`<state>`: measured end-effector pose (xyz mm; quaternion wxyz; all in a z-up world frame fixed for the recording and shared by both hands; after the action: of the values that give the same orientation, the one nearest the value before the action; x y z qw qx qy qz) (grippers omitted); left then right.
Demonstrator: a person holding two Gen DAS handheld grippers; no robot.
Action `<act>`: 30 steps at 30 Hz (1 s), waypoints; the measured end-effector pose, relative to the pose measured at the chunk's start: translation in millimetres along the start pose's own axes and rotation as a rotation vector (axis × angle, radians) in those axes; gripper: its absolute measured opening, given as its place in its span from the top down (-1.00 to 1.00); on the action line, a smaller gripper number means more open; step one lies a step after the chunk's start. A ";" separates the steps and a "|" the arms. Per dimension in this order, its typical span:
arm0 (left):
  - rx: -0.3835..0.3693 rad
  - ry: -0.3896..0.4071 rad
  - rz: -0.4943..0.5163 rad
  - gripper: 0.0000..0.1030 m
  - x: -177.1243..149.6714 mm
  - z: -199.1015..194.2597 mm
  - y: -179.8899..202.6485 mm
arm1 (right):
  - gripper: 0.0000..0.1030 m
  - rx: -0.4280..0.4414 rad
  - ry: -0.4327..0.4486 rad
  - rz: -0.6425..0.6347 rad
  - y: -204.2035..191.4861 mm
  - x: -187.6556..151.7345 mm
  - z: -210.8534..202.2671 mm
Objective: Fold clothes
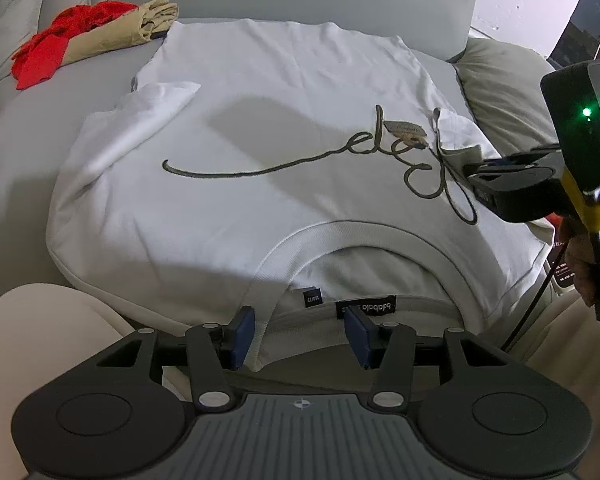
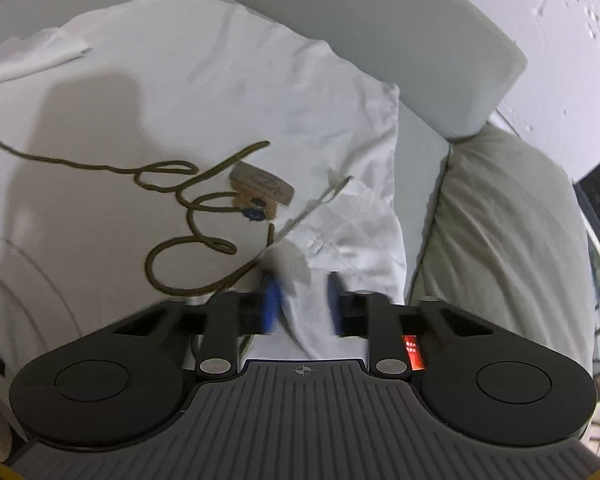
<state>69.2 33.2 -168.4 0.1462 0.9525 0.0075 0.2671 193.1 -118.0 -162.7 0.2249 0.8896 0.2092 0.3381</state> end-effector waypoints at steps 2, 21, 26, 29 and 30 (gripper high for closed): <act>0.003 0.009 0.002 0.05 0.3 -3.1 1.1 | 0.94 0.010 -0.012 0.043 4.9 -0.9 1.8; -0.062 0.083 -0.048 0.06 3.6 -22.4 4.1 | 0.04 -0.073 -0.221 0.993 192.9 -97.8 29.4; -0.011 0.199 -0.186 0.06 18.0 -45.8 -42.6 | -0.04 0.064 -0.117 0.894 162.7 -63.3 -17.2; 0.026 0.279 -0.295 0.08 30.0 -63.0 -86.7 | -0.05 0.235 -0.076 0.835 131.7 -41.6 -48.0; 0.039 0.307 -0.339 0.09 34.1 -68.5 -104.5 | -0.05 0.305 -0.071 0.814 118.9 -33.6 -57.2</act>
<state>70.1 155.1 -124.8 0.1679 0.8884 0.1946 0.3804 156.6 -217.4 -77.1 -0.0535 0.9337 -0.1190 0.3335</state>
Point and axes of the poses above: each gripper's, at about its wrist camera, not at the fingertips, and z roughly the way its jaws point, y to its right, x to its top, the point moved 7 cm from there along z, roughly the way its jaws point, and after that the axes turned 10 degrees about -x, right-handed, at the moved point
